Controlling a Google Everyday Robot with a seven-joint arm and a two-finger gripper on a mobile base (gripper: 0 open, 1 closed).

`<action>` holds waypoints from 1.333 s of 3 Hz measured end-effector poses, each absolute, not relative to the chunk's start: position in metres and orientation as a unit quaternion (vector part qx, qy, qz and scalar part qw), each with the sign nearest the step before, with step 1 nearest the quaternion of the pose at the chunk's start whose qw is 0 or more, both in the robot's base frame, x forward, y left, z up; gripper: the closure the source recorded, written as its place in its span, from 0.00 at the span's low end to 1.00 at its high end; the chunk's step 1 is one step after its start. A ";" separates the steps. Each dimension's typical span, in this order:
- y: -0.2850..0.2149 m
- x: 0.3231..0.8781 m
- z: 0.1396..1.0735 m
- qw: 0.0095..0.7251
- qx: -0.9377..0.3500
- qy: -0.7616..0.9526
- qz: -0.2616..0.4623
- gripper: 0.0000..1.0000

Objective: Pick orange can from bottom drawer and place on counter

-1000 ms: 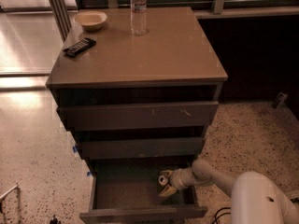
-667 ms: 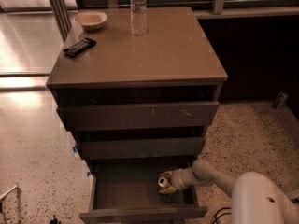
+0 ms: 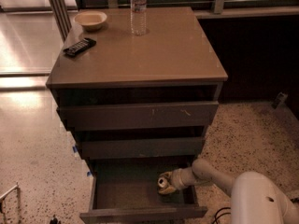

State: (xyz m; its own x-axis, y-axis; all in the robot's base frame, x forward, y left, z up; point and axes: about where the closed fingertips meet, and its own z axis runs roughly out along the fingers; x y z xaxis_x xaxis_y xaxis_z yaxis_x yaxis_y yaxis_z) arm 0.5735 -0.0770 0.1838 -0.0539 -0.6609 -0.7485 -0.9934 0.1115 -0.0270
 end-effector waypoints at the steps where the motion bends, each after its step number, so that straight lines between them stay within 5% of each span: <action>1: -0.074 0.569 0.206 0.319 -0.616 0.669 0.268 1.00; 4: -0.035 0.547 0.441 0.349 -0.578 0.695 0.246 1.00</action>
Offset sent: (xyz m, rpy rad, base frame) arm -0.0250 0.0240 0.2148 0.0205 -0.0428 -0.0222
